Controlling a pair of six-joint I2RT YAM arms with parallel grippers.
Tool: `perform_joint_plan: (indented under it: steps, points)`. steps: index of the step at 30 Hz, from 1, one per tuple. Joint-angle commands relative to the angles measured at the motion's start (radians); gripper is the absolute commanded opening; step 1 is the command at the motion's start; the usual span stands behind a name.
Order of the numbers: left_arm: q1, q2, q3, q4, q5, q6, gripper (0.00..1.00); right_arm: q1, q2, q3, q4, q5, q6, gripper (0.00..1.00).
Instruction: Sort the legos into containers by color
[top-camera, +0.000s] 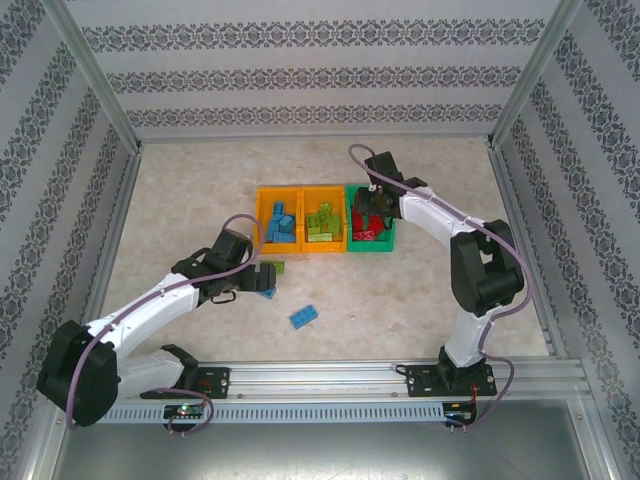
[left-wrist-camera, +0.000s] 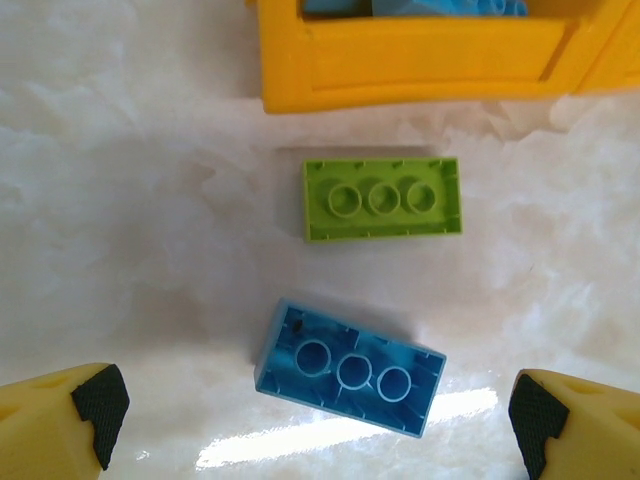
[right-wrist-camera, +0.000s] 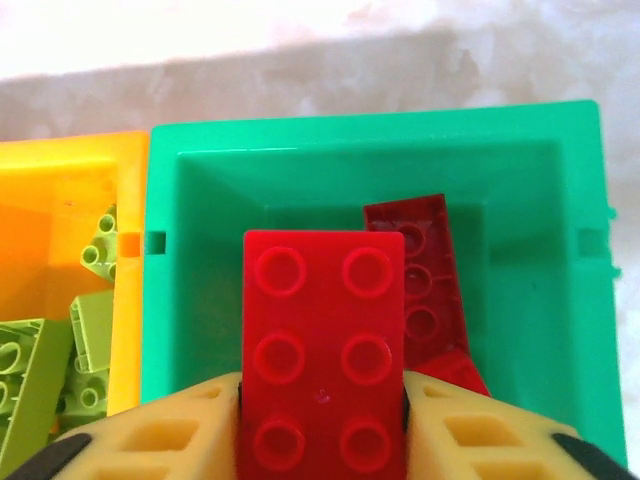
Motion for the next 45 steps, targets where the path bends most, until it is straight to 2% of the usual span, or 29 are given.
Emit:
perform_joint_plan:
  steps: [1,6,12,30,45]
  points:
    - [-0.022,0.03,0.008,-0.059,-0.036,0.043,1.0,-0.015,0.026,0.03,-0.046,-0.013,-0.003,0.48]
    - [-0.025,0.042,0.003,-0.062,-0.034,0.054,1.0,-0.017,-0.003,0.014,-0.036,-0.037,0.004,0.62]
    - [-0.044,0.07,0.017,-0.063,-0.008,0.089,1.0,-0.015,-0.066,-0.013,-0.02,-0.054,0.009,0.67]
    - [-0.114,0.246,0.113,-0.089,-0.083,0.108,1.0,-0.024,-0.172,-0.088,0.004,-0.031,0.01,0.7]
    - [-0.125,0.317,0.152,-0.134,-0.091,0.098,0.93,-0.056,-0.19,-0.12,0.019,-0.052,0.019,0.71]
